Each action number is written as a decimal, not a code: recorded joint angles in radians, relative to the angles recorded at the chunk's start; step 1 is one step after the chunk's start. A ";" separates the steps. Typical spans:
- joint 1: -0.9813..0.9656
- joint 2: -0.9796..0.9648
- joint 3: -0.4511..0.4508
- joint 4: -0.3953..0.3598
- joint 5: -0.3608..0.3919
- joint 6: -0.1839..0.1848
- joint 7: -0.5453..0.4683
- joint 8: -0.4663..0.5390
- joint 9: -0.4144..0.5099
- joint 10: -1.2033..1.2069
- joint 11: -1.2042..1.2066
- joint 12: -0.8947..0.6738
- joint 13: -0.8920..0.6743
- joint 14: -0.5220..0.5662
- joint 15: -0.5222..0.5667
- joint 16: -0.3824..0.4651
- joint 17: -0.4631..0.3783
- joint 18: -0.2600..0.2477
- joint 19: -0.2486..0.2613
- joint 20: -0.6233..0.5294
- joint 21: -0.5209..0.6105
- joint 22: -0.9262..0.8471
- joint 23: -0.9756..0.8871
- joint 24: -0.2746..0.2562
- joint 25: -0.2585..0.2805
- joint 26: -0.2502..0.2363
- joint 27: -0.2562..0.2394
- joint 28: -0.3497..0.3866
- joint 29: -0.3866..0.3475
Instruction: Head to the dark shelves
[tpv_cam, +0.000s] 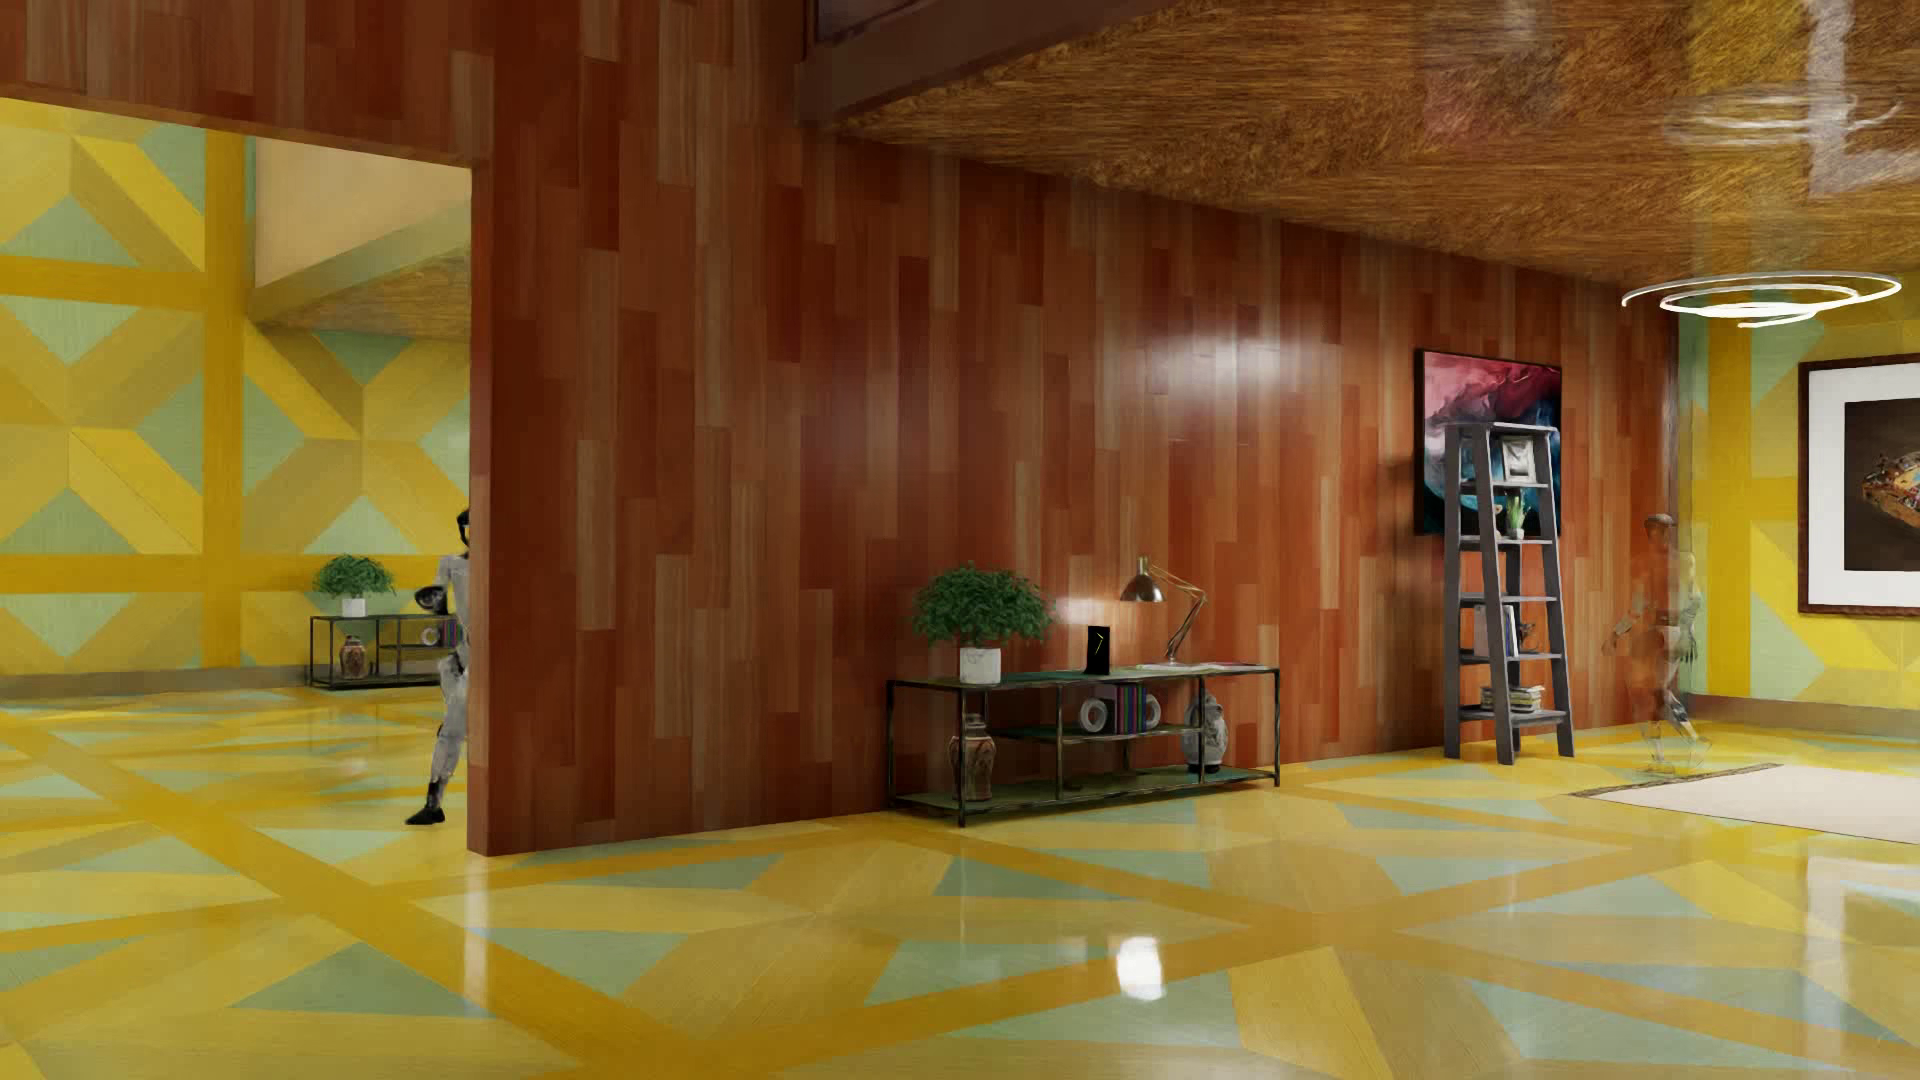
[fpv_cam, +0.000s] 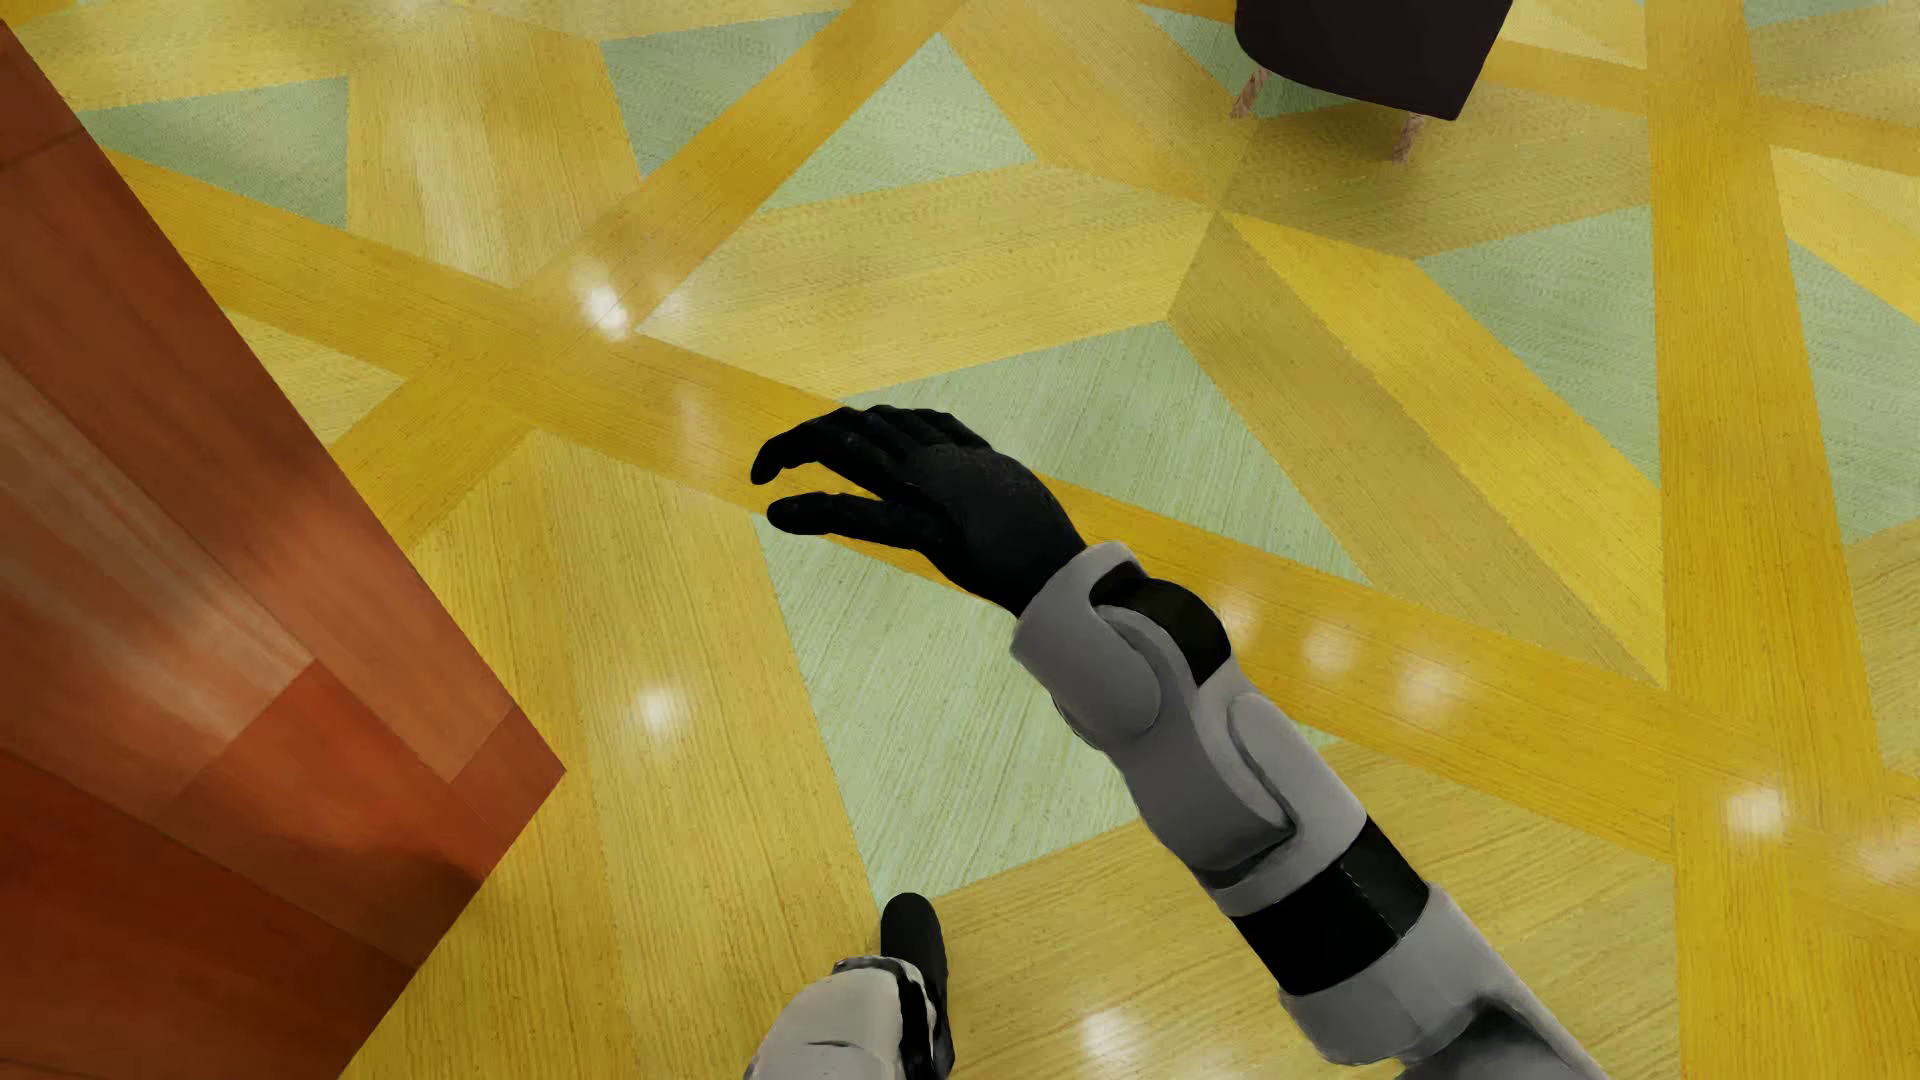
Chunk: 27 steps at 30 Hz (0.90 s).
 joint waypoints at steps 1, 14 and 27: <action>0.011 0.004 0.004 -0.019 -0.033 -0.019 0.011 -0.029 0.002 0.076 0.084 -0.023 0.064 0.013 0.109 0.015 -0.010 0.034 -0.004 -0.060 -0.023 0.018 -0.018 0.128 0.010 -0.036 0.013 -0.001 -0.018; 0.686 -0.932 -0.163 -0.371 -0.293 -0.152 -0.258 -0.069 -0.039 -0.116 0.250 -0.707 1.026 -0.386 0.397 -0.181 -0.023 0.054 -0.015 -0.331 -0.529 -0.209 0.818 -0.185 -0.219 -0.185 0.356 0.338 -0.095; 0.384 -0.678 -0.178 -0.018 -0.068 -0.015 -0.159 -0.211 -0.045 0.963 0.260 -0.401 0.859 -0.102 0.151 -0.058 0.121 -0.106 -0.099 -0.386 -0.626 0.175 0.727 -0.291 -0.213 0.134 0.292 0.248 -0.116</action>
